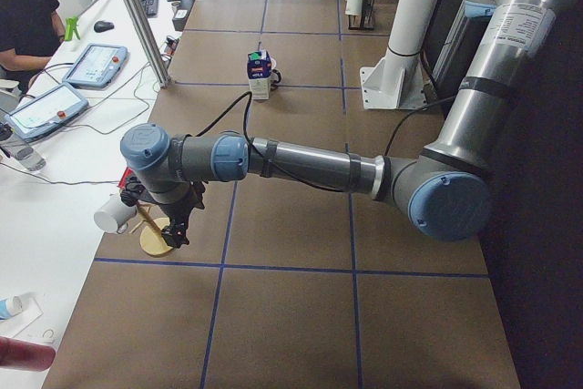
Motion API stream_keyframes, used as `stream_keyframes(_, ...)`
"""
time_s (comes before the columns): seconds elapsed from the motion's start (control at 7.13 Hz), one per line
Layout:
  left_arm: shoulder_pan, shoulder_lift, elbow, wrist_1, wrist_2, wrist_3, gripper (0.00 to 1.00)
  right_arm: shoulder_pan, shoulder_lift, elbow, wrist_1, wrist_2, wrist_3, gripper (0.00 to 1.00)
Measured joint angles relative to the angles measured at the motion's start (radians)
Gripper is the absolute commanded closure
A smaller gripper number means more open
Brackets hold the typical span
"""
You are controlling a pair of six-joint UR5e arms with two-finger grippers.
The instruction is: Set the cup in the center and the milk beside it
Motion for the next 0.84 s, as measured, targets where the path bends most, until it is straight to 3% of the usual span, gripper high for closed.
stream_keyframes(0.84,0.003,0.067,-0.003,-0.095,-0.002,-0.003,0.00,-0.002,-0.004,-0.003,0.005,-0.003,0.001,0.00)
